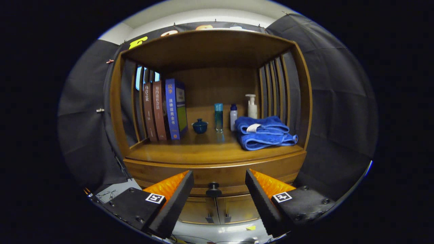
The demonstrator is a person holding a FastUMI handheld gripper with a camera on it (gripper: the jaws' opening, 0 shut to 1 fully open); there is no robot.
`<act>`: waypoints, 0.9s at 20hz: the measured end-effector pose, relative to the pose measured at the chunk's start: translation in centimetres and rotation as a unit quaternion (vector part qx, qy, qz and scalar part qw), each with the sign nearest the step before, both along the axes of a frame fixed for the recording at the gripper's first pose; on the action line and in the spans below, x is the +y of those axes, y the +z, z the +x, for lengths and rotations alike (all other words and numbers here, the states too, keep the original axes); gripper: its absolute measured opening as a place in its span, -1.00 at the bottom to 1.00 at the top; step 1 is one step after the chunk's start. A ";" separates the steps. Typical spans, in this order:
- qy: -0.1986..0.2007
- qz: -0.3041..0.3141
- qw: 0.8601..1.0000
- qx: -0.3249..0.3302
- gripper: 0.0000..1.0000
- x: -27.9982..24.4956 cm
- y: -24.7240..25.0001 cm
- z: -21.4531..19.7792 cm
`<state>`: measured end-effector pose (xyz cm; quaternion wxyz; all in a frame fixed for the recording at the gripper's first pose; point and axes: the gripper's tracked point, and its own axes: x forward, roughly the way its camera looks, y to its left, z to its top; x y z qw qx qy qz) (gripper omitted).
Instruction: Pull open the drawer, take out the items inside it, and place them on the countertop above the cabinet.
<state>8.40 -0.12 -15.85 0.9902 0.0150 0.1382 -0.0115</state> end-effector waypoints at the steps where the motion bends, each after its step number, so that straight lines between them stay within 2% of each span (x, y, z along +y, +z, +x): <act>1: 0.001 -0.001 1.000 0.007 1.00 -0.1 -0.7 0.5; 11: 0.001 -0.006 0.997 0.072 1.00 -0.2 -7.8 3.9; 13: -0.001 -0.009 0.997 0.078 0.94 -0.2 -8.9 4.5; 14: 0.001 -0.011 0.997 0.082 0.86 -0.2 -9.4 4.6; 18: 0.016 -0.022 0.996 0.080 0.03 0.7 -10.1 4.9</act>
